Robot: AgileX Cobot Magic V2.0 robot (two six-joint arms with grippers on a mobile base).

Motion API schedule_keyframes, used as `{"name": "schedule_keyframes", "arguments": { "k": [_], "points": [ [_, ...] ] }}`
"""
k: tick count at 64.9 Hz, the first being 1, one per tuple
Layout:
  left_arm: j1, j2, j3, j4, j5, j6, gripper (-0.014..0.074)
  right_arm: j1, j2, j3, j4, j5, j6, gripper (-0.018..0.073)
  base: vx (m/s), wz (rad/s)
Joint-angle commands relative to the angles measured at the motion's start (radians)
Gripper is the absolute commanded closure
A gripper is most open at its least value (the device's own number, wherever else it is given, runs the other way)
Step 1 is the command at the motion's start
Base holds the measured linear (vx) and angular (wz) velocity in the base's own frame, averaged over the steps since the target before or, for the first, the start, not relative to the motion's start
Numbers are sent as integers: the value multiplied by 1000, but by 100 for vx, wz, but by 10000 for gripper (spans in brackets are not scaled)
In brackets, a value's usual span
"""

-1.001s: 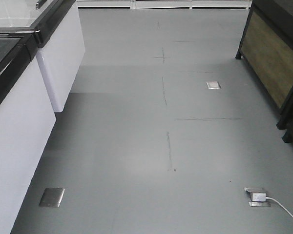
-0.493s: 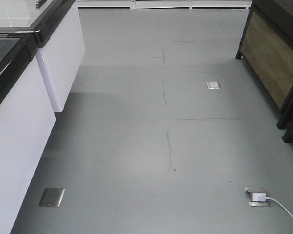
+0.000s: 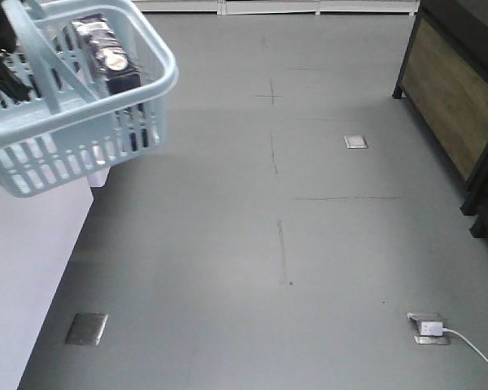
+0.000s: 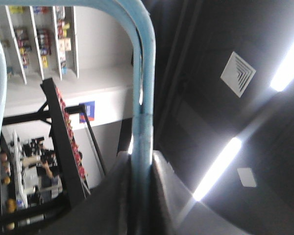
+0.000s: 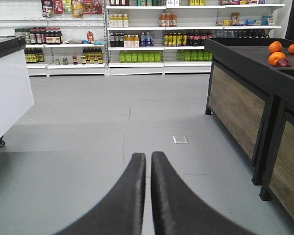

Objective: Left arm holds basket, right arm returns cookies
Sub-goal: 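Lower the basket with the left gripper in front of the robot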

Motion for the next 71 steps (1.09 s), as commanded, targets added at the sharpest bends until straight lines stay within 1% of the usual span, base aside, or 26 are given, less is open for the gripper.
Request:
{"name": "schedule_keyframes", "arguments": {
  "k": [1,16,25,32,38,46,53,71],
  "points": [
    [-76,-21,-44,-46,-97,-3,601,-4,-9,17,-8,-73,-6,565,0,0],
    [-229,12,-44,-43,-101,5,601,-4,-9,17,-8,-73,-6,565,0,0],
    [-304,19,-33,-48,-95,5,601,-4,-9,17,-8,-73,-6,565,0,0],
    [-342,19,-6,-60,-94,5,601,-4,-9,17,-8,-73,-6,565,0,0],
    [-371,17,35,-87,-108,6,601,-4,-9,17,-8,-73,-6,565,0,0],
    [-410,16,106,-152,-172,40,601,-4,-9,17,-8,-73,-6,565,0,0],
    [-448,16,151,-199,-217,49,601,-4,-9,17,-8,-73,-6,565,0,0],
    [-524,16,217,-203,-312,49,601,-4,-9,17,-8,-73,-6,565,0,0]
  ]
}}
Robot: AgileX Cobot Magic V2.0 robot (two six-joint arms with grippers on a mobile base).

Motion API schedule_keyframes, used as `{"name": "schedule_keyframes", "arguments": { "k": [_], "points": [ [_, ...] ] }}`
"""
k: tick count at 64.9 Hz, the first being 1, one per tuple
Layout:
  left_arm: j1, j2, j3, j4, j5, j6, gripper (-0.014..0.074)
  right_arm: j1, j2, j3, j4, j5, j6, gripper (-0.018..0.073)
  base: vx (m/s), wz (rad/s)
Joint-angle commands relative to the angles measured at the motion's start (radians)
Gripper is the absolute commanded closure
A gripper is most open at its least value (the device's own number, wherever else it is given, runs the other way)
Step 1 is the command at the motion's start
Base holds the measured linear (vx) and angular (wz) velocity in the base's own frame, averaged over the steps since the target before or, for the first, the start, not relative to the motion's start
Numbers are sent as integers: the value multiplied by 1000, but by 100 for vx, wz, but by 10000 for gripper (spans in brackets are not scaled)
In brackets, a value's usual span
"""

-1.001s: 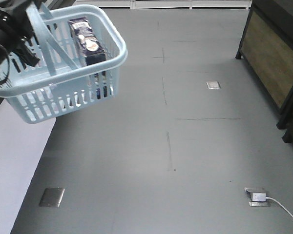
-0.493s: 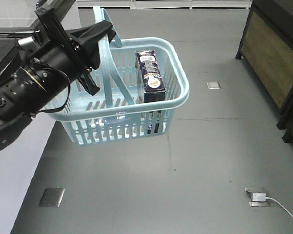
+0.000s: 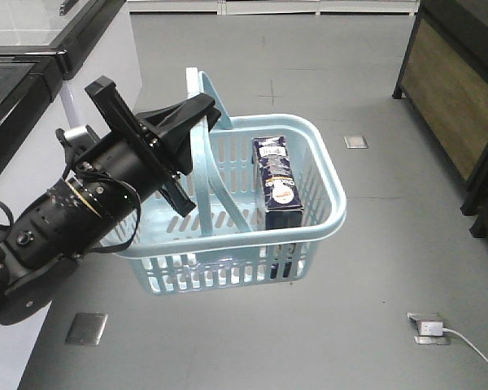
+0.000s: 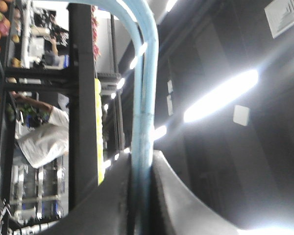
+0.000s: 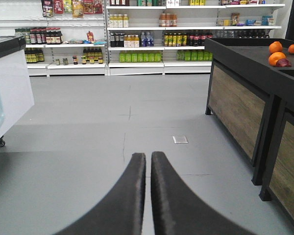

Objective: Left arm holds basket, right arm returns cookies
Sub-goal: 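Lower the basket with the left gripper in front of the robot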

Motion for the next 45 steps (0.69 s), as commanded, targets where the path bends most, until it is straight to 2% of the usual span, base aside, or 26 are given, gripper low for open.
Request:
{"name": "schedule_keyframes", "arguments": {
  "k": [1,20,32,45],
  "points": [
    [-30,-46,-7,-40,-175,0,601,-4,-9,17,-8,-73,-6,565,0,0],
    [-48,-56,131,-42,-278,0,601,-4,-9,17,-8,-73,-6,565,0,0],
    [-48,-99,227,-39,-286,1,601,-4,-9,17,-8,-73,-6,565,0,0],
    [-55,-152,265,-36,-299,7,601,-4,-9,17,-8,-73,-6,565,0,0]
  ]
}}
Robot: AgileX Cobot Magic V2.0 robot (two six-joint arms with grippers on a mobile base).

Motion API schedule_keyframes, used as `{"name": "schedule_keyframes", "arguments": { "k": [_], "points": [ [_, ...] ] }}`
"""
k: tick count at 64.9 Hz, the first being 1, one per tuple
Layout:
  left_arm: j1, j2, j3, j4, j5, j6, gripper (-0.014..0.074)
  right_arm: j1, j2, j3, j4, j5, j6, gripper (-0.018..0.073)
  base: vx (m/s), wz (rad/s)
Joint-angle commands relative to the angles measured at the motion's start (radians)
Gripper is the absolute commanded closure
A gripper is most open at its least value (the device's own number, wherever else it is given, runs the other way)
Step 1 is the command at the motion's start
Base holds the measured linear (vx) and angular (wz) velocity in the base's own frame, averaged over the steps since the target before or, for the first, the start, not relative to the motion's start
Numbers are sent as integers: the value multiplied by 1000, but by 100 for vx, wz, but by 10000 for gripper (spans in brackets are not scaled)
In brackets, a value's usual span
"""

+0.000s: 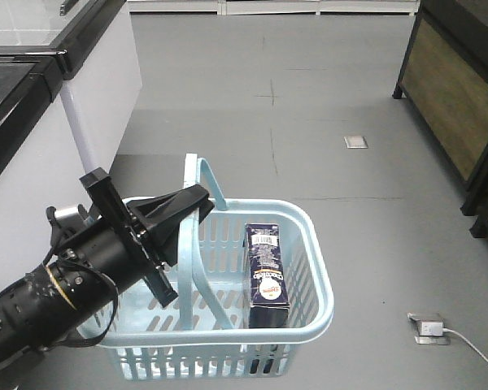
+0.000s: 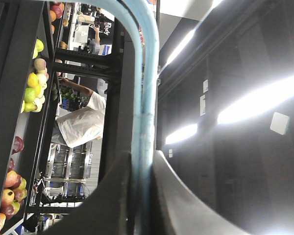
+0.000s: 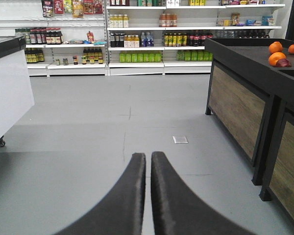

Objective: Left arm holds basket, right arm returns cookies
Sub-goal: 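Lower the basket with the left gripper in front of the robot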

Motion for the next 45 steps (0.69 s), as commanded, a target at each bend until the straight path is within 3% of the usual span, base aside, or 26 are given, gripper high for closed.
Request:
{"name": "schedule_keyframes", "arguments": {
  "k": [1,12,25,37,45],
  "points": [
    [-14,-66,-21,-37,-266,3,601,-4,-9,17,-8,-73,-6,565,0,0],
    [-85,-76,-21,-79,-265,28,601,-4,-9,17,-8,-73,-6,565,0,0],
    [-167,-76,-21,-211,-265,109,601,-4,-9,17,-8,-73,-6,565,0,0],
    [-211,-76,-21,-231,-262,137,601,-4,-9,17,-8,-73,-6,565,0,0],
    [-244,-76,-21,-299,-260,173,601,-4,-9,17,-8,-73,-6,565,0,0]
  ]
}}
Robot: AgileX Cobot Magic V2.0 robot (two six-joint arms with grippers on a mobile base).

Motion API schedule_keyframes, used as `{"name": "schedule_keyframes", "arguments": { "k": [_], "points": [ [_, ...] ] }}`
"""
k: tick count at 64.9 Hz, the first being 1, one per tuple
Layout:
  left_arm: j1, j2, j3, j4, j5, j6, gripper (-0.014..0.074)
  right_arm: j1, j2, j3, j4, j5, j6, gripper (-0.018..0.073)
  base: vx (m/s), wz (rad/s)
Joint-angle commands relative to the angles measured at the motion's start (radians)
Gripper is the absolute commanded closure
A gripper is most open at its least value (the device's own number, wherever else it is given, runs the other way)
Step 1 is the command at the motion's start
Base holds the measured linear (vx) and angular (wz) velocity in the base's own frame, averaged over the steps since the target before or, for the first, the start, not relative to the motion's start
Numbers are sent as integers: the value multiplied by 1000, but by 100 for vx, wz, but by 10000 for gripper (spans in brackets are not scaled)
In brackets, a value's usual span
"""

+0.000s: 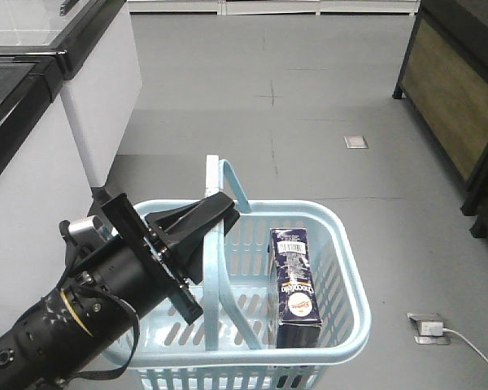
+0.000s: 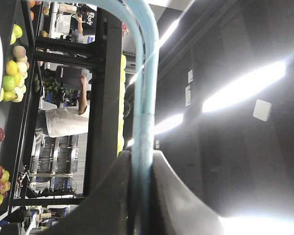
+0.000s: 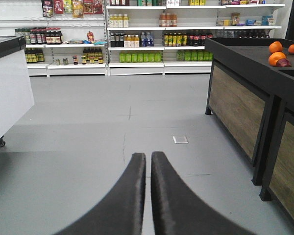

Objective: Left arm holds basket, right arm returns cookies
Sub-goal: 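Lower the basket with the left gripper in front of the robot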

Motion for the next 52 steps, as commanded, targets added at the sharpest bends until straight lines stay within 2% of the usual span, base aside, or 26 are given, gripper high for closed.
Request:
{"name": "schedule_keyframes", "arguments": {
  "k": [1,11,30,52],
  "points": [
    [-31,-40,-29,-81,-250,35,601,-4,-9,17,-8,-73,-6,565,0,0],
    [-68,-40,-29,-132,-251,63,601,-4,-9,17,-8,-73,-6,565,0,0],
    [-95,-40,-29,-129,-255,63,601,-4,-9,17,-8,-73,-6,565,0,0],
    [-95,-40,-29,-102,-276,59,601,-4,-9,17,-8,-73,-6,565,0,0]
  ]
}}
